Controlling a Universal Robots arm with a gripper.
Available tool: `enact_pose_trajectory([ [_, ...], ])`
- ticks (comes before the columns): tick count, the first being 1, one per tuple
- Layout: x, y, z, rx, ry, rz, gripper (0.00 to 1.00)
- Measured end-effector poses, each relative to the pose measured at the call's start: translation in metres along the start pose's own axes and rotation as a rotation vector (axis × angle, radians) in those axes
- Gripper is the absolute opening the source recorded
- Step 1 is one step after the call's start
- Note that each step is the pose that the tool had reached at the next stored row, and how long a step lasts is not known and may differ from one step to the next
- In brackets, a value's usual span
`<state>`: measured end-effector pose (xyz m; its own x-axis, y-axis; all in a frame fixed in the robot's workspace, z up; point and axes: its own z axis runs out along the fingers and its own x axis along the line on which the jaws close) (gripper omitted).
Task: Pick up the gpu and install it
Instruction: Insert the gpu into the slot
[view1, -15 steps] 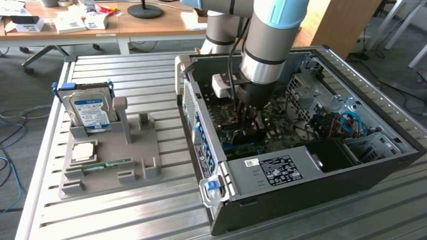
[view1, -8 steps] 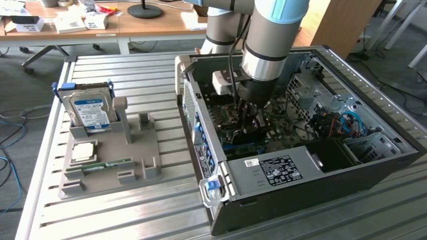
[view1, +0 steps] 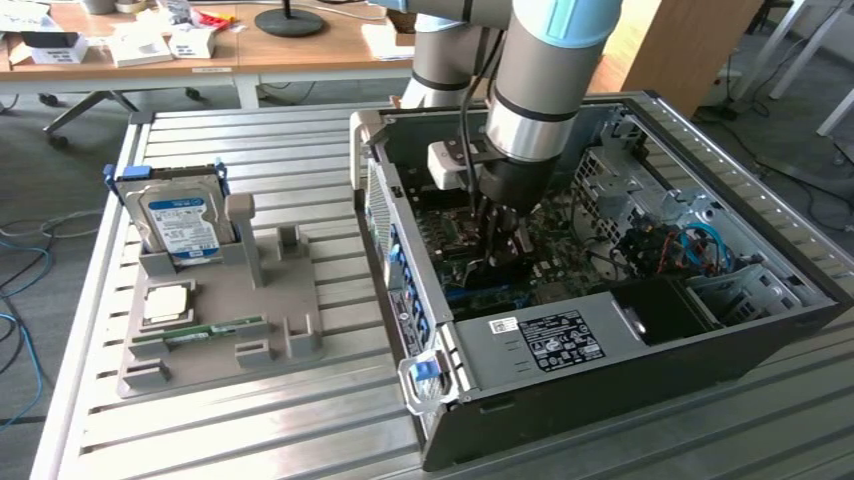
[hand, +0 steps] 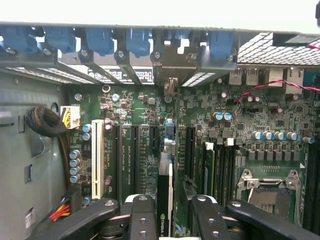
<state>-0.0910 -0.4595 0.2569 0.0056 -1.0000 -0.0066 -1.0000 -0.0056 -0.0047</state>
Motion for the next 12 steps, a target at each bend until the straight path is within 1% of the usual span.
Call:
enact_pose_trajectory([
  [4,-0.0001,-0.0010,0.0000,0.0000,-0.0002,-0.002,0.33],
  [6,-0.0002,-0.0041,0.0001,-0.0003,-0.0003,-0.002,0.33],
  [8,-0.0001,-0.0046,0.0002,-0.0005,0.0000,-0.002,0.33],
  [12,-0.0001,-0.0046,0.0041,-0.0004,-0.0003,-0.002,0.33],
])
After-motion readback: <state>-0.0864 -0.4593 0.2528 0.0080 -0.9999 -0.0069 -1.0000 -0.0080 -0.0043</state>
